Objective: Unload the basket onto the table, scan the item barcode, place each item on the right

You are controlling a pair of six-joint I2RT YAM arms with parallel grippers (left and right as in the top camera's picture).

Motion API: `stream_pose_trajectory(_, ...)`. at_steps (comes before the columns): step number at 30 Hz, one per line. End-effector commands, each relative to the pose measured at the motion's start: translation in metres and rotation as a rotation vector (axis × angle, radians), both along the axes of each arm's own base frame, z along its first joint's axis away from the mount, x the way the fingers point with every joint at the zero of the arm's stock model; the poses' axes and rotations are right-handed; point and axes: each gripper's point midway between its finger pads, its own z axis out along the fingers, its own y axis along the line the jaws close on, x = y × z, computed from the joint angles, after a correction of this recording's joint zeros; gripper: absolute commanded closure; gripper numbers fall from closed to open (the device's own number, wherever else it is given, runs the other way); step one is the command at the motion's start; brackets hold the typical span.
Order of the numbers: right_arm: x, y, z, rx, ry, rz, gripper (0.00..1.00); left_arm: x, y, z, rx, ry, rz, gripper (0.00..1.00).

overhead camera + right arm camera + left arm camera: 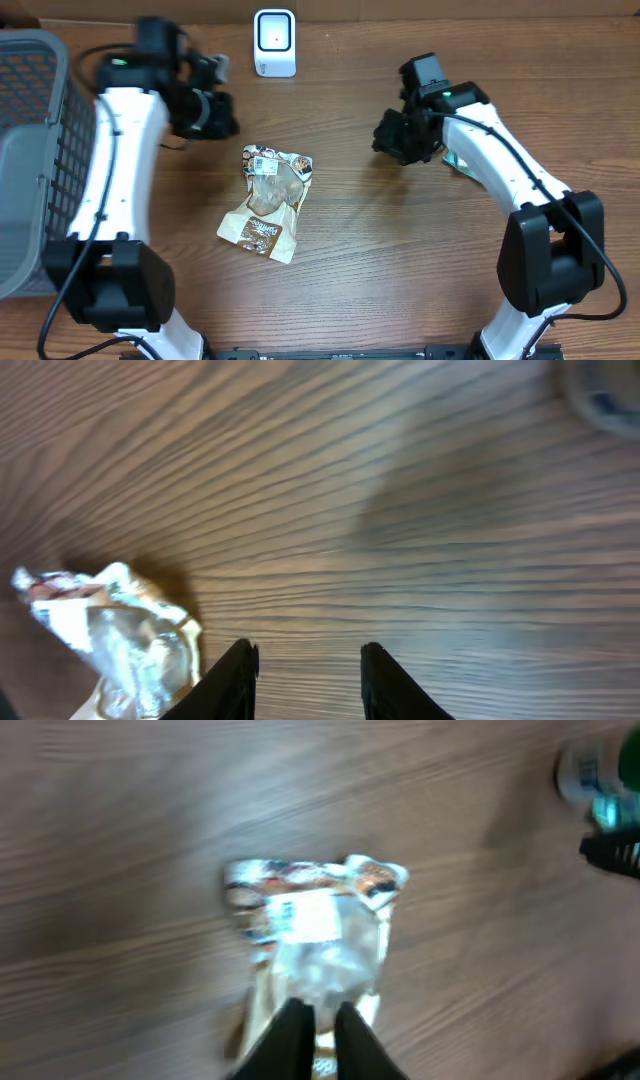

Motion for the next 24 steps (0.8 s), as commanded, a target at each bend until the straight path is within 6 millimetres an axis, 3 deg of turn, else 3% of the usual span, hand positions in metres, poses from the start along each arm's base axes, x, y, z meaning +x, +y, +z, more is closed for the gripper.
stream_pose_trajectory(1,-0.007,0.000,-0.003,0.003,0.011,0.021,0.68,-0.012,-0.033,-0.029,-0.016,0.058,-0.037,0.96)
stream_pose_trajectory(7,-0.010,0.001,-0.006,0.001,0.023,0.027,0.68,-0.022,-0.061,-0.066,0.004,0.065,-0.077,0.96)
stream_pose_trajectory(18,-0.015,0.013,-0.006,0.001,0.022,0.058,0.68,-0.022,-0.046,-0.113,0.065,0.049,-0.041,0.96)
stream_pose_trajectory(24,-0.024,0.027,-0.006,0.000,0.029,0.097,0.67,-0.024,-0.038,-0.153,0.117,0.116,-0.032,0.96)
